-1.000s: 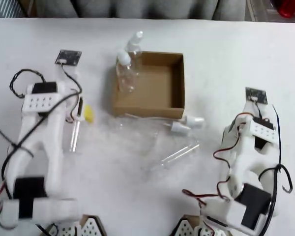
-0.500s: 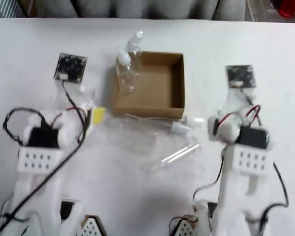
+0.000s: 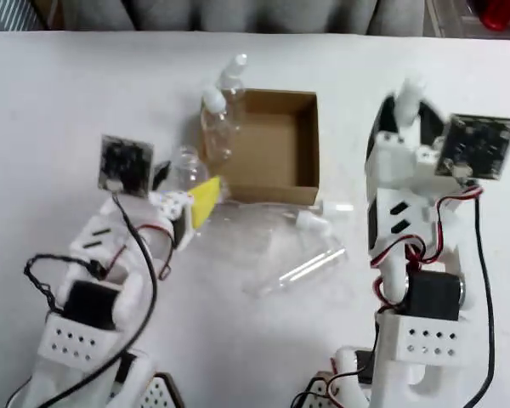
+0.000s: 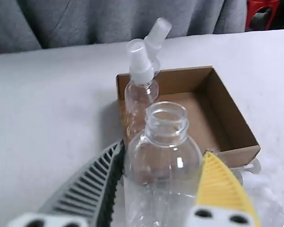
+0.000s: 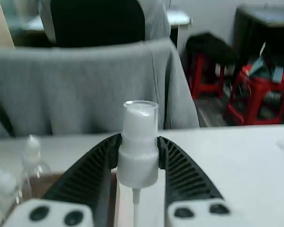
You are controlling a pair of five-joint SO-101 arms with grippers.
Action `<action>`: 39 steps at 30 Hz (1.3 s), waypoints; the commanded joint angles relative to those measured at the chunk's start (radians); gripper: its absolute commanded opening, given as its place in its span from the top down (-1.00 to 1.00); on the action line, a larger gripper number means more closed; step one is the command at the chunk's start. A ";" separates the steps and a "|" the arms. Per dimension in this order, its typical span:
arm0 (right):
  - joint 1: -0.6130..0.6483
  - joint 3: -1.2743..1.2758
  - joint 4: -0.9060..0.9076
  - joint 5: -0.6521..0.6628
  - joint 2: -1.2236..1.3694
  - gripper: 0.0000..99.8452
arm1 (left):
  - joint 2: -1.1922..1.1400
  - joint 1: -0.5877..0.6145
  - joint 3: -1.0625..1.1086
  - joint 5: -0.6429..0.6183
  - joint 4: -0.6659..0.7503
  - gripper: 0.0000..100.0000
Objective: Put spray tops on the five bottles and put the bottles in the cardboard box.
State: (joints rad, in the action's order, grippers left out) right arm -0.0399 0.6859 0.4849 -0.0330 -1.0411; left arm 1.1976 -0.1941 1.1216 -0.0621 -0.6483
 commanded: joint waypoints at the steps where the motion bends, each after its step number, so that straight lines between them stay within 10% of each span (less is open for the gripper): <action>1: 0.048 -0.009 -0.226 -0.048 -0.027 0.97 | 0.116 -0.068 0.063 0.081 0.103 0.90; 25: 0.673 0.049 -0.489 -0.046 -0.205 0.97 | 0.470 -0.117 0.347 0.100 0.127 0.91; 39: 0.734 0.041 -0.395 -0.091 -0.101 0.97 | 0.631 -0.110 0.463 0.100 0.127 0.91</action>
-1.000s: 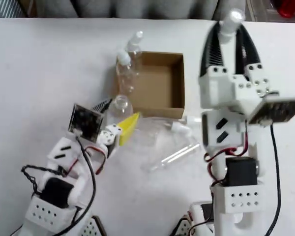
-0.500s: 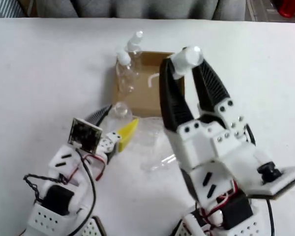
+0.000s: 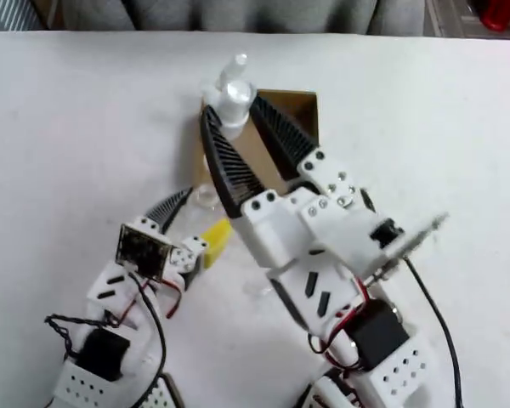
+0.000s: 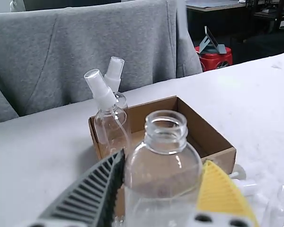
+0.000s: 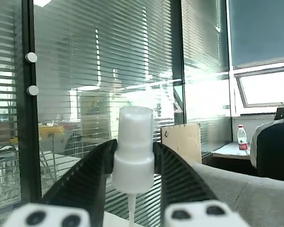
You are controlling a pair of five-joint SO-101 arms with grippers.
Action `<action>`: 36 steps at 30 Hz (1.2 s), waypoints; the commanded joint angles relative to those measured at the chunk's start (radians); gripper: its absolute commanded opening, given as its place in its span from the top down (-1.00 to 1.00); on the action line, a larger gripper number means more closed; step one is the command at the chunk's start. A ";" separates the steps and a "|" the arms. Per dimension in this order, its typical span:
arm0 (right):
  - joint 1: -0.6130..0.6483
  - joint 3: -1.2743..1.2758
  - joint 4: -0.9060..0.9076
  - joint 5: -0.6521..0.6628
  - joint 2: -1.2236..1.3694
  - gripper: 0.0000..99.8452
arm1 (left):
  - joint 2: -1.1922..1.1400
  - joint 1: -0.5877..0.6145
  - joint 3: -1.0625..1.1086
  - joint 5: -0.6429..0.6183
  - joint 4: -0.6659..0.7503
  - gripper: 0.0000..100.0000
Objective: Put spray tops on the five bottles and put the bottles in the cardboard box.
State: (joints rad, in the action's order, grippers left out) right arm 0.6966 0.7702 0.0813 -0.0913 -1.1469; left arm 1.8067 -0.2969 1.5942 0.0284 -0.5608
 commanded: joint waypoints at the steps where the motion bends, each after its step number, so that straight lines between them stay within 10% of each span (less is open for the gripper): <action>1: -0.005 -0.041 0.010 -0.041 0.007 0.97 | 0.022 -0.008 -0.008 0.009 0.040 0.91; 36: 0.012 0.222 0.028 -0.037 0.013 0.96 | 0.022 -0.007 -0.006 0.009 0.040 0.91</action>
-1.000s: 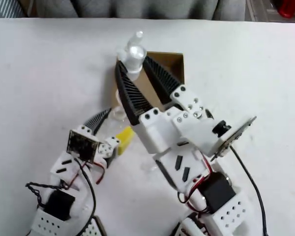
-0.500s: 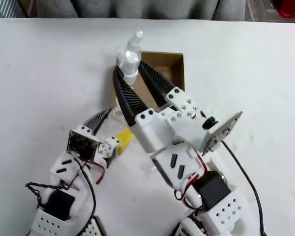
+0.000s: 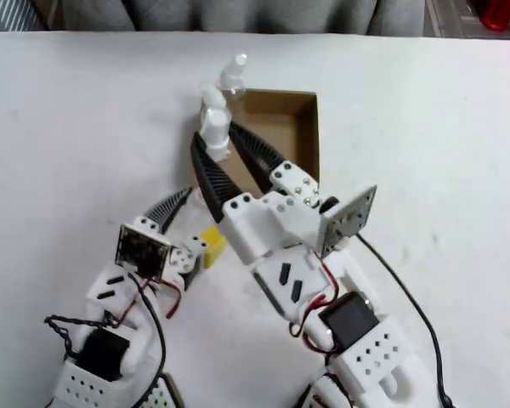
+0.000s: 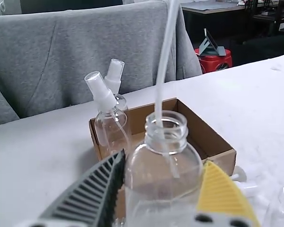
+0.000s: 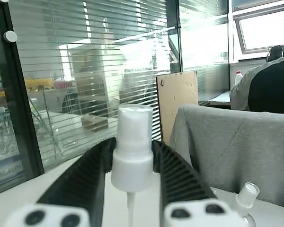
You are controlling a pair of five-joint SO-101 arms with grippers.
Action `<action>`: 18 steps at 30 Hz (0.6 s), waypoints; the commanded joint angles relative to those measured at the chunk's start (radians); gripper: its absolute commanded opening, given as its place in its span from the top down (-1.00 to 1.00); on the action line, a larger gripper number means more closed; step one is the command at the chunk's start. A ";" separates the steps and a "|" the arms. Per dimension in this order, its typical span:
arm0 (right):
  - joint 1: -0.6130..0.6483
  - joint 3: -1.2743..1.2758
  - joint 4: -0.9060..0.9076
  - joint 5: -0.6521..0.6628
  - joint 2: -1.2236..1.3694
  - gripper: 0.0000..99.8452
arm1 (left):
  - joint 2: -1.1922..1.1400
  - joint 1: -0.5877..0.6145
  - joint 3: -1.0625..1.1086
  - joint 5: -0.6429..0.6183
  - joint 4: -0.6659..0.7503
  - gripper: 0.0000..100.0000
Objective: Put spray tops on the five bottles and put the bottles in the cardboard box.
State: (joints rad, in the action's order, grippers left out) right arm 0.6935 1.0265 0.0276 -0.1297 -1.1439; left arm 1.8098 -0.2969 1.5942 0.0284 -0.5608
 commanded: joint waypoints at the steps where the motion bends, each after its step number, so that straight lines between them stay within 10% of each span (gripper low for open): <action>1: 0.027 -0.048 0.131 0.002 0.010 0.96 | 0.019 -0.007 -0.006 0.009 0.040 0.91; 9: 0.039 -0.180 0.357 0.003 0.027 0.56 | 0.019 -0.007 -0.006 0.009 0.040 0.91; 18: 0.031 -0.408 0.475 0.003 0.044 0.75 | 0.019 -0.007 -0.006 0.009 0.040 0.91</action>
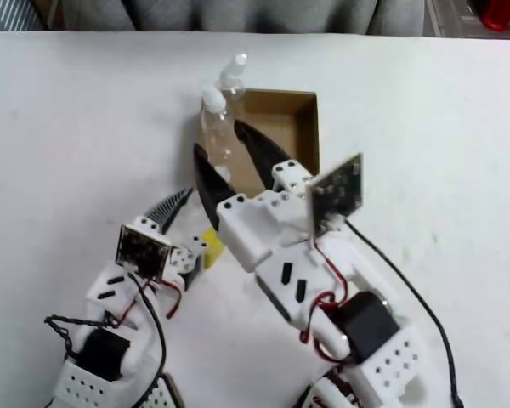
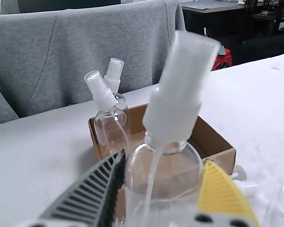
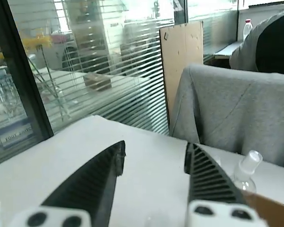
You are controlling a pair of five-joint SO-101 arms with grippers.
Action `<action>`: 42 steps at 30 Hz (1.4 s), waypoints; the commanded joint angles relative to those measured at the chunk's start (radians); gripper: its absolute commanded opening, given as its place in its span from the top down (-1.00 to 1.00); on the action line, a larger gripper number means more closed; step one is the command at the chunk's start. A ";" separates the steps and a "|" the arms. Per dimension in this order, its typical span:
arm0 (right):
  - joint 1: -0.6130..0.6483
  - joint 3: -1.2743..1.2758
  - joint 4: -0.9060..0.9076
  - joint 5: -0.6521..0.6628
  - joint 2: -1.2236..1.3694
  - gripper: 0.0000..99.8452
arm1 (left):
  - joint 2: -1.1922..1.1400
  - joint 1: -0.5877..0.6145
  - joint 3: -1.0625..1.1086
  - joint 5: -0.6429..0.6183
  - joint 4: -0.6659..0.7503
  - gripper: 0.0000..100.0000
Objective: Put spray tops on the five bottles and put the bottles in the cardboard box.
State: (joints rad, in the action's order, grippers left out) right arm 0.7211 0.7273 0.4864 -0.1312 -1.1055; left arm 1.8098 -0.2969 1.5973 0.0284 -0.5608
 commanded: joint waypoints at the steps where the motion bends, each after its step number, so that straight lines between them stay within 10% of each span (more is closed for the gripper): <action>1: -0.004 -0.124 0.015 0.005 0.005 0.80 | 0.019 -0.007 -0.009 0.009 0.040 0.91; 42: -0.242 -0.315 0.407 0.003 0.286 0.97 | 0.018 0.007 -0.025 -0.025 0.040 0.91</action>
State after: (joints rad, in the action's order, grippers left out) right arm 0.5155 0.4664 0.8239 -0.1327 -0.8002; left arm 1.8098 -0.2969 1.5988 0.0284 -0.5608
